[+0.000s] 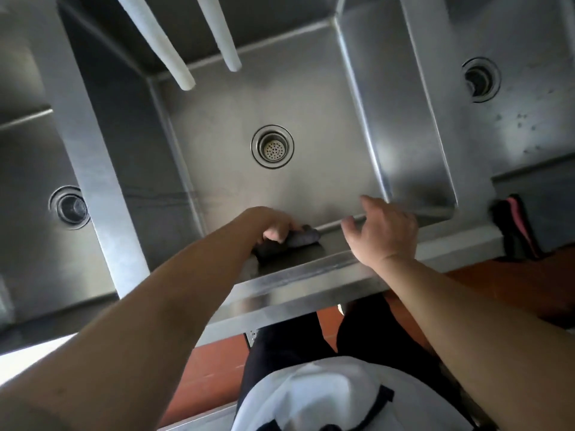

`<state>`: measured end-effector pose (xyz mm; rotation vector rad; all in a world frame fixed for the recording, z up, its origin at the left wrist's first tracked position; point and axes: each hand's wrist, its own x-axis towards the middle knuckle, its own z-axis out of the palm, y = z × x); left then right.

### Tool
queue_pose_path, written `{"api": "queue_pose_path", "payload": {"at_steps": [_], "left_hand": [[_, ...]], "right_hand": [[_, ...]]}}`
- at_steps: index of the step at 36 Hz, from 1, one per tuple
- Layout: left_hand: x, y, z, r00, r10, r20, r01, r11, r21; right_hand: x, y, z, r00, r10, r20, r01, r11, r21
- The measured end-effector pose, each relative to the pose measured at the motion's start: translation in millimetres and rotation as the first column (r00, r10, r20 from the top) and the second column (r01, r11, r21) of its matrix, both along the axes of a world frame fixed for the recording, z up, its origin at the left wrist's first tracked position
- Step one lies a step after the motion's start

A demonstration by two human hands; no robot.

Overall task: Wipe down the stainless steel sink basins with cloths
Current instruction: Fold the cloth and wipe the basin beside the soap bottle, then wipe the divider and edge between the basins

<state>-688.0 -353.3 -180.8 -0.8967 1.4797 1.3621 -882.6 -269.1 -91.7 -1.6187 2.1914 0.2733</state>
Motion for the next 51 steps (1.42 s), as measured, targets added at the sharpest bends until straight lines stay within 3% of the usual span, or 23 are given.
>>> {"api": "queue_pose_path", "payload": {"at_steps": [6, 13, 19, 24, 29, 34, 45, 51], "left_hand": [[17.3, 13.5, 56.8, 0.999, 0.019, -0.038, -0.023, 0.994, -0.108], [16.1, 58.3, 144.9, 0.999, -0.049, 0.011, 0.048, 0.882, -0.468], [-1.6, 106.2, 173.9, 0.989, 0.072, 0.128, 0.034, 0.735, -0.677], [-41.4, 137.8, 192.1, 0.954, 0.248, 0.168, -0.027, 0.629, -0.777], [-76.0, 164.2, 203.3, 0.922, 0.363, 0.136, -0.118, 0.597, -0.794], [-117.7, 189.5, 196.6, 0.874, 0.483, 0.061, -0.218, 0.500, -0.838], [-231.6, 210.9, 189.7, 0.921, 0.367, -0.131, -0.313, 0.497, -0.809], [-244.8, 206.0, 205.0, 0.793, 0.478, -0.378, -0.579, 0.399, -0.711]], "right_hand": [[-1.4, 3.4, 3.7, 0.993, -0.035, 0.116, 0.037, 0.999, -0.021], [-33.0, 32.2, 22.2, 0.896, 0.056, 0.441, -0.039, 0.998, -0.048], [-75.1, 97.0, 32.7, 0.832, 0.257, 0.491, -0.233, 0.966, -0.111], [-96.8, 114.5, 52.7, 0.784, 0.219, 0.581, -0.216, 0.973, -0.075], [-106.6, 117.6, 67.2, 0.658, 0.039, 0.752, 0.020, 0.997, -0.069], [-123.5, 129.4, 74.7, 0.510, -0.120, 0.852, 0.212, 0.977, 0.010], [-192.8, 182.0, 84.5, 0.444, -0.279, 0.851, 0.431, 0.900, 0.069], [-245.3, 199.6, 107.2, 0.410, -0.308, 0.859, 0.576, 0.817, 0.018]]}}
